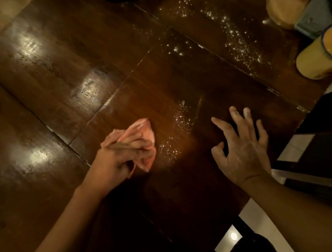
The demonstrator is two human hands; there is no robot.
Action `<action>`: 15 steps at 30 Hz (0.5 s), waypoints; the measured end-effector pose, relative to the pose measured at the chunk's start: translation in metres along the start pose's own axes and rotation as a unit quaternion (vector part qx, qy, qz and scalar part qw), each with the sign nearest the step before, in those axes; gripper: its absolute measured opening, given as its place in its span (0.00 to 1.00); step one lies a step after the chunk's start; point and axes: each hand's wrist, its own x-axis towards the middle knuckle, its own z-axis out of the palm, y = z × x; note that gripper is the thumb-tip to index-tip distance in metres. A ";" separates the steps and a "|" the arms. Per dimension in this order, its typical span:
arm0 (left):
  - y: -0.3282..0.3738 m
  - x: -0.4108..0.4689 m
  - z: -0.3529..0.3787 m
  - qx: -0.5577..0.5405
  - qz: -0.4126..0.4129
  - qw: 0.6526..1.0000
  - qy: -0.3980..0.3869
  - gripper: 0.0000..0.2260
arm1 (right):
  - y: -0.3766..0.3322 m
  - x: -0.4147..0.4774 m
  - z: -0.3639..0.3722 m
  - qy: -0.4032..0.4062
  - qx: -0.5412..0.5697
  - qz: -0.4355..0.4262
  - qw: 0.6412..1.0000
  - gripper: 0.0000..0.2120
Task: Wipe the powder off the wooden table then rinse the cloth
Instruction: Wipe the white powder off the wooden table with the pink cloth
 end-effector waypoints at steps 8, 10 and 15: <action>0.002 0.088 0.012 -0.001 -0.194 0.965 0.178 0.18 | -0.003 0.000 -0.001 0.001 -0.003 0.004 1.000 0.31; 0.018 0.125 0.021 -0.003 -0.147 0.979 0.143 0.18 | -0.003 0.000 -0.001 -0.001 -0.004 0.005 1.000 0.31; 0.030 0.114 0.024 0.000 0.073 0.997 -0.012 0.19 | -0.002 0.000 -0.002 -0.001 -0.006 0.006 1.000 0.31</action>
